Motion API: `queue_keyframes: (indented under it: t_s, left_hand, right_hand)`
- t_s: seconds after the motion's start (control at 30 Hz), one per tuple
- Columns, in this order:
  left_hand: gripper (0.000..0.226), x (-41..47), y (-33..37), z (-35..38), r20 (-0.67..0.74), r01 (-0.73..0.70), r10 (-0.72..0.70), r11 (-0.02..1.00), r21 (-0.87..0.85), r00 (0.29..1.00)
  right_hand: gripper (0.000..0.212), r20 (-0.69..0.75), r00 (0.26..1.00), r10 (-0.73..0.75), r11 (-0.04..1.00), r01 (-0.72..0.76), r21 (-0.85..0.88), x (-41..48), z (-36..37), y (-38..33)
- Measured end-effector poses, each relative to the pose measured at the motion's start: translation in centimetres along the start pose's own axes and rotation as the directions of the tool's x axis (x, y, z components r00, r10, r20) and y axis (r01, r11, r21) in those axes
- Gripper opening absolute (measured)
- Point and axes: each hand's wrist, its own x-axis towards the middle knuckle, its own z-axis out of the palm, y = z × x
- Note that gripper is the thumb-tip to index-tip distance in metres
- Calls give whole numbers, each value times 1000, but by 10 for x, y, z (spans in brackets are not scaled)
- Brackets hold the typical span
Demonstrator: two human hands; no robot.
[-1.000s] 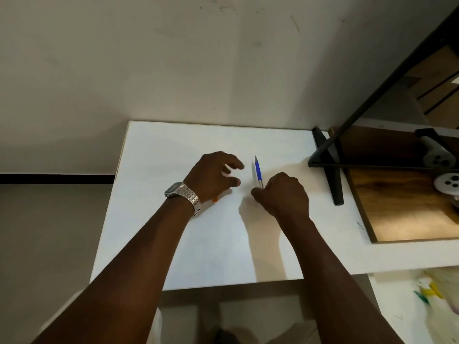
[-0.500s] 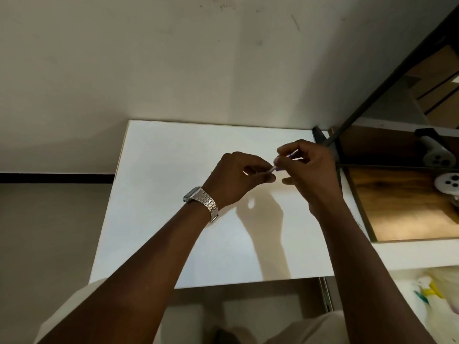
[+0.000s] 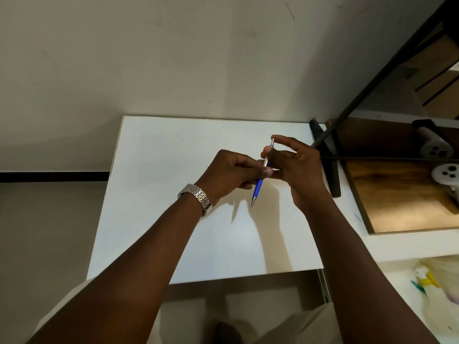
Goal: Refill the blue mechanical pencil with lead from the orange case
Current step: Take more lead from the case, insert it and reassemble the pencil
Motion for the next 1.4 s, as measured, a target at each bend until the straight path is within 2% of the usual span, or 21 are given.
queue_keyframes:
  t_s: [0.43,0.57,0.73,1.0,1.23,1.4]
  left_hand:
    - [18,-3,-3,9,-76,-10,10,1000,-4,997]
    - [10,-4,-1,9,-77,-15,13,1000,-23,997]
    - [14,-3,0,6,-71,-15,13,999,-35,997]
    - [14,-4,-3,6,-68,-4,1,999,-37,998]
    - [19,-3,-2,6,-83,-8,5,1000,-31,997]
    - [14,-3,-3,6,-79,-7,4,999,-38,997]
  right_hand:
    - [24,-11,1000,24,1000,-23,7,5,0,6]
    - [31,-9,1000,14,1000,-14,11,6,0,8]
    - [37,17,1000,-15,1000,15,-1,7,1,10]
    - [26,25,1000,-19,1000,19,-7,8,-1,9]
    - [35,24,999,-30,999,31,-15,7,2,11]
    - [31,30,999,-28,1000,28,-11,8,0,9]
